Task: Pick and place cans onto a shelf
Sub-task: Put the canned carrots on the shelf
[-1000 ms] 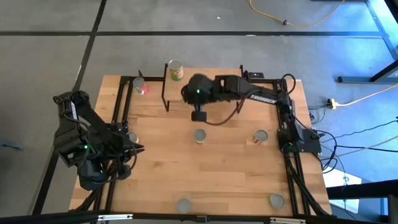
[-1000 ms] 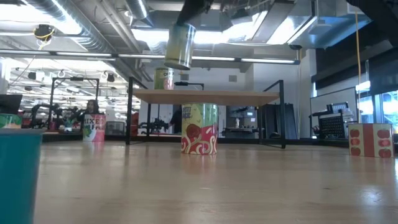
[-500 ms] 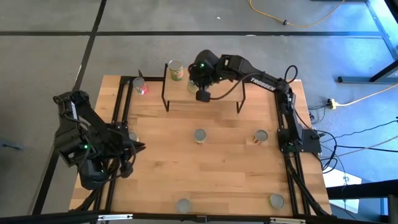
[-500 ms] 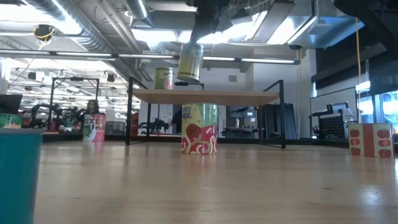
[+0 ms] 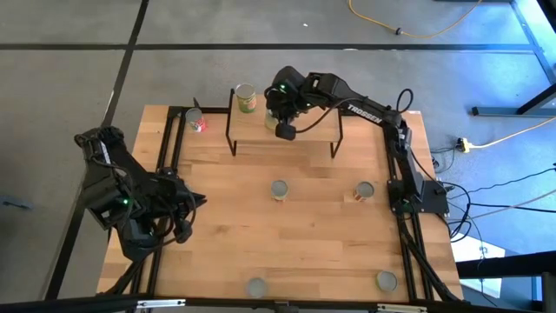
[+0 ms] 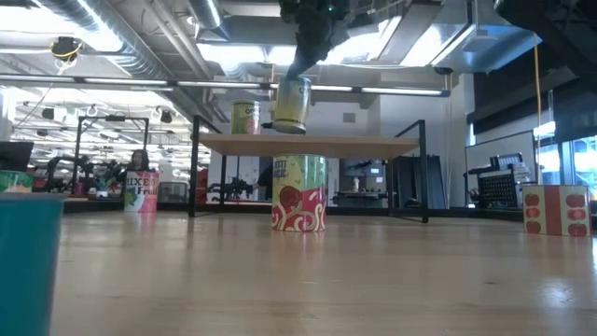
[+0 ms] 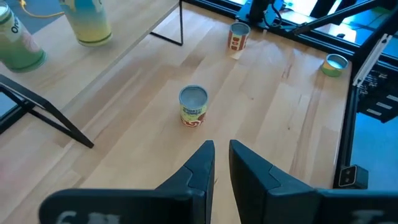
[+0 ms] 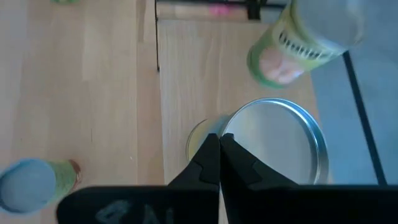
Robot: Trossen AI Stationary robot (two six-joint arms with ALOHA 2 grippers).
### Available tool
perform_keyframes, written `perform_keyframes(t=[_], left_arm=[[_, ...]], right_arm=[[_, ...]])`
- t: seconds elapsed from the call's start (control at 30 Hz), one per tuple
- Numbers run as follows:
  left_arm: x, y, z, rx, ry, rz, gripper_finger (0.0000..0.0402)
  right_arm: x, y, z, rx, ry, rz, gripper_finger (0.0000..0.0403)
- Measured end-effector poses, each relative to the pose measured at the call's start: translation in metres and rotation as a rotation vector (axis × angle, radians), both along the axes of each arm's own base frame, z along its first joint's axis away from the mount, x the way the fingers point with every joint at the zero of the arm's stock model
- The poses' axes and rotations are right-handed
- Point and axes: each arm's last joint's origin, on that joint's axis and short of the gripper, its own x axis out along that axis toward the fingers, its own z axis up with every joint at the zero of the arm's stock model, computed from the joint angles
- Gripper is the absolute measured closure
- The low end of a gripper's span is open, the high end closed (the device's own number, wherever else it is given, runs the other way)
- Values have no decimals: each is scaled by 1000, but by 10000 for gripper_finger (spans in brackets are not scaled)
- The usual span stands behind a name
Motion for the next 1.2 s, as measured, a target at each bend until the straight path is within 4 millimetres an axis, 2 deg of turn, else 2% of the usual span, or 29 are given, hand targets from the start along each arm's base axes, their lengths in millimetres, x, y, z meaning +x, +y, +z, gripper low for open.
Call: perform_keyframes(t=[0.27,0.6,1.2], left_arm=[[0,0,0,-2,2,-2,360],[0,0,0,-9,12,-6,360],[0,-1,-1,-16,22,-10,360]], right_arm=[[2,0,-6,-7,32,21,402],[1,0,-6,-3,43,20,378],[1,0,-6,-4,39,20,381]])
